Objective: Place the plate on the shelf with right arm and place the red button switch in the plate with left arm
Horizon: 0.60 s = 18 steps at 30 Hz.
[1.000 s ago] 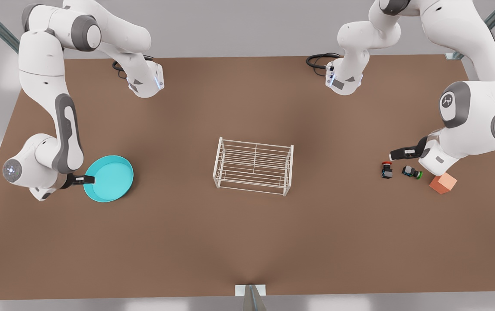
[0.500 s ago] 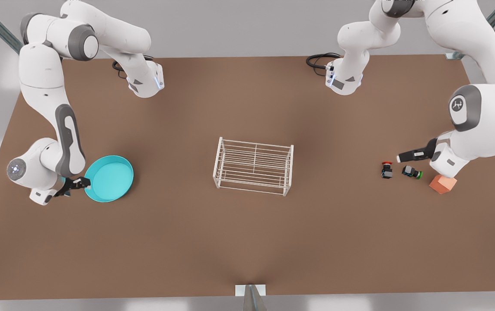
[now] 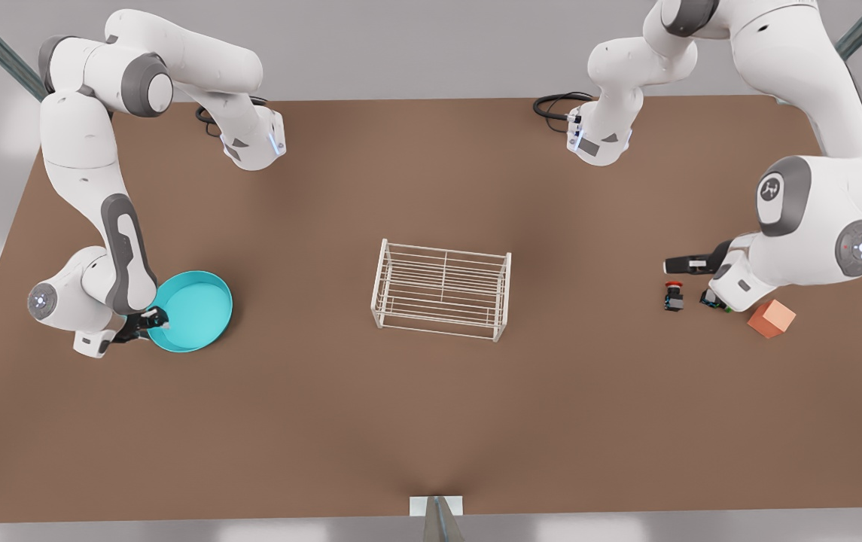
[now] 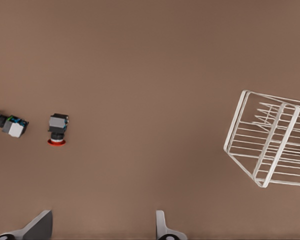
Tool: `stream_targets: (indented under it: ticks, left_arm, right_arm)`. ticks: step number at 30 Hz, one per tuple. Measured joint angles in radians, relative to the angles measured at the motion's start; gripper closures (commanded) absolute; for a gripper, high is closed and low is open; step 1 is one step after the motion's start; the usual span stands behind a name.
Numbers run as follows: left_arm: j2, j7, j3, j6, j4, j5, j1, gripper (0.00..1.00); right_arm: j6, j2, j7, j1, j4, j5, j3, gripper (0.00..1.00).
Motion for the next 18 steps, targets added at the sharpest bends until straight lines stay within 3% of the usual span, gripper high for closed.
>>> stream_targets:
  ticks: [2, 6, 18]
  left_arm:
    - [0.004, 0.001, -0.001, -0.005, 0.004, 0.001, 0.002, 0.00]
    - [0.005, 0.003, -0.001, -0.012, 0.008, 0.002, 0.008, 0.00]
    - [0.008, 0.003, 0.002, -0.006, 0.007, 0.003, 0.005, 0.00]
  right_arm:
    - [-0.009, 0.000, -0.015, 0.000, 0.001, 0.001, 0.000, 0.52]
    - [-0.020, 0.000, -0.043, 0.000, 0.003, 0.002, 0.000, 0.67]
    - [-0.070, -0.015, -0.118, 0.000, 0.019, 0.008, -0.002, 0.81]
